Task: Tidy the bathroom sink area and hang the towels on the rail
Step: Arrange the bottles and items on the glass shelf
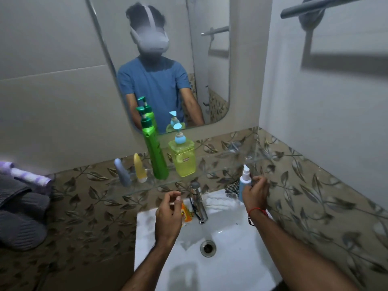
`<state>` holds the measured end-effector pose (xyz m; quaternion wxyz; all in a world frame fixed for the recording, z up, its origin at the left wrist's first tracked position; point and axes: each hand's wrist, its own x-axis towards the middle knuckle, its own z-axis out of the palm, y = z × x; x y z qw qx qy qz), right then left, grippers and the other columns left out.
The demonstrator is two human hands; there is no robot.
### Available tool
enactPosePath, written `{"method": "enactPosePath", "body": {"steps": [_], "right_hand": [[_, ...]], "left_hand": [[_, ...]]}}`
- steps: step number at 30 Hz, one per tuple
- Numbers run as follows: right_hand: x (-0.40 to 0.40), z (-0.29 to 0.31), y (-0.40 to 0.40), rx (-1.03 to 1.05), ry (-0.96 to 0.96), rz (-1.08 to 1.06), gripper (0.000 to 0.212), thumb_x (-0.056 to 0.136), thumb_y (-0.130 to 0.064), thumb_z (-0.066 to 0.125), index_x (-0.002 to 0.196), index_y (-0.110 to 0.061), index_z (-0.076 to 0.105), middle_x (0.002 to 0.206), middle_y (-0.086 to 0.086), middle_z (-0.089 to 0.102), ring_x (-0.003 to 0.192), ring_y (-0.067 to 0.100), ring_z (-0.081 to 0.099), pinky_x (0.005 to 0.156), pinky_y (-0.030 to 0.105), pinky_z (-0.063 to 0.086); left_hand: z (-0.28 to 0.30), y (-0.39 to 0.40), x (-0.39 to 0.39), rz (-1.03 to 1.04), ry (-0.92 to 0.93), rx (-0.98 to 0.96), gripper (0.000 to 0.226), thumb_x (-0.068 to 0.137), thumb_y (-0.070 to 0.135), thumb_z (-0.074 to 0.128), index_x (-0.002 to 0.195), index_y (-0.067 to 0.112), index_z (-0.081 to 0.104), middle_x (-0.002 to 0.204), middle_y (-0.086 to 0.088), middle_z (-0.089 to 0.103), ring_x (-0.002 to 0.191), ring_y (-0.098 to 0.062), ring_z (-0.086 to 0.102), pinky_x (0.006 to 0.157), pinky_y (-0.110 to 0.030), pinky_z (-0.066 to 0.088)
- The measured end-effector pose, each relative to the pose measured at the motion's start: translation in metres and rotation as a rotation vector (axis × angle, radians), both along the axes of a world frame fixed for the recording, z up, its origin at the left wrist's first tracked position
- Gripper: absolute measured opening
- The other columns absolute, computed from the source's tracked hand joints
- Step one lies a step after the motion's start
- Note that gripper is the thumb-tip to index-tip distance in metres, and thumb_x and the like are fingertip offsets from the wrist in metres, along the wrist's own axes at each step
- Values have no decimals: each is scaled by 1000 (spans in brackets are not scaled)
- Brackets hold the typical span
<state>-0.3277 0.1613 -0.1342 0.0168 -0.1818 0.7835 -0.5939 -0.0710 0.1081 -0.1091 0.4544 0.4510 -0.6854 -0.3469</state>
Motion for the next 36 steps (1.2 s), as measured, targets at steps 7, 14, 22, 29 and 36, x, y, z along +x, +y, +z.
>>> {"method": "enactPosePath", "body": {"steps": [7,14,22,29,36], "right_hand": [[-32,-15,-22,402,-16,280,86,83,-21,77,150,0,28,147,28,37,137,40,36,111,43,33],[-42,-28,-40,428,-22,263,46,91,-27,65,126,-2,49,122,31,60,112,47,59,90,48,49],[-24,-42,-3,270,178,218,59,77,-22,79,124,-7,47,111,24,66,94,43,66,76,43,52],[14,62,-21,-211,402,303,61,81,-49,60,131,-22,41,113,4,64,83,16,62,67,24,49],[26,117,-78,-209,336,434,44,88,-41,67,122,-20,49,108,1,66,86,21,63,73,30,50]], "left_hand": [[4,-1,-12,-60,16,17,19,100,17,59,100,35,66,95,14,72,91,-8,70,75,-42,61],[-2,-1,-3,-72,-2,54,16,101,18,58,100,31,68,90,7,74,84,-14,72,73,-39,63],[-14,3,10,-52,-7,102,19,100,20,59,96,36,68,86,4,74,75,-12,71,63,-18,54],[-26,4,21,-40,23,158,15,100,20,60,100,32,69,97,7,75,88,-8,73,72,-36,63],[-31,4,33,-13,40,151,17,99,18,60,98,31,71,88,13,75,80,-3,71,67,-35,63]]}}
